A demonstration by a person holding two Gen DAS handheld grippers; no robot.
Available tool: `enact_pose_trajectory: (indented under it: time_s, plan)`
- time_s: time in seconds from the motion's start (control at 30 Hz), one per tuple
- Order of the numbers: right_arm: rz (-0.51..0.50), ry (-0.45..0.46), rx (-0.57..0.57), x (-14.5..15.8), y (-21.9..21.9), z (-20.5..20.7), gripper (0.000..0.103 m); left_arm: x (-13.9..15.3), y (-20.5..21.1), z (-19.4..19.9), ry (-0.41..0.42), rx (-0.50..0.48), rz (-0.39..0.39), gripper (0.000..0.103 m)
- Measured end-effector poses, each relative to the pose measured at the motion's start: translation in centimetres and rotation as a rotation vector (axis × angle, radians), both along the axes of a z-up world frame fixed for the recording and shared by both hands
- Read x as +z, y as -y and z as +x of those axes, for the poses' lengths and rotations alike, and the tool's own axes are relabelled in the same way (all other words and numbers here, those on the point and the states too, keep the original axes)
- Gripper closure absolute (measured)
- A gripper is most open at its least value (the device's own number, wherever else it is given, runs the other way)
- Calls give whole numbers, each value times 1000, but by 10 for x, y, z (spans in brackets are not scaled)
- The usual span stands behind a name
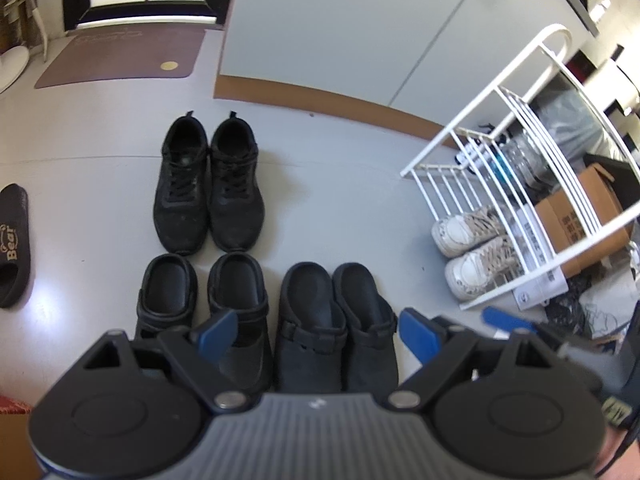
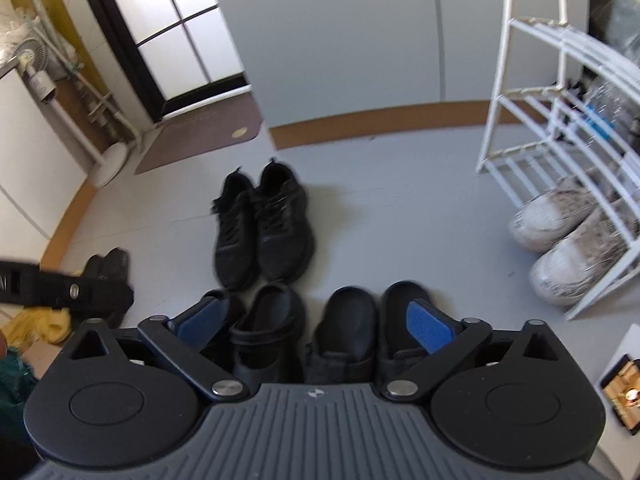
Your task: Organize scattered shoes
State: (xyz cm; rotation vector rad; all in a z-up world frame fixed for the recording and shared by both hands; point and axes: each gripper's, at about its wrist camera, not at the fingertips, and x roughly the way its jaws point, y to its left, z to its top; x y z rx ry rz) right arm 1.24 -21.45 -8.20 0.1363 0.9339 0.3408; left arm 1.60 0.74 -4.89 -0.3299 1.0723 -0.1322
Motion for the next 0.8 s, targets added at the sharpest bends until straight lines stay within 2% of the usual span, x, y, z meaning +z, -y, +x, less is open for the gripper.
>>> enact_pose_trajectory:
  time_s: [0.1, 0.2, 0.33, 0.47, 0.8]
  plan:
    - [-8, -10, 23, -9, -14, 1, 20, -3, -6, 4, -9, 21, -6, 13]
    - [-17, -15, 43, -18, -26, 0, 20, -7, -12, 8, -25, 40, -23, 13]
    - [-31, -2, 68, -28, -38, 0, 20, -11, -18, 8, -34, 58, -8, 13]
    - [-15, -20, 51, -38, -43, 3, 20, -13, -24, 4, -39, 72, -9, 13]
    - [-28, 21, 93, -47, -54, 0, 20, -14, -28, -2, -46, 91, -9, 13]
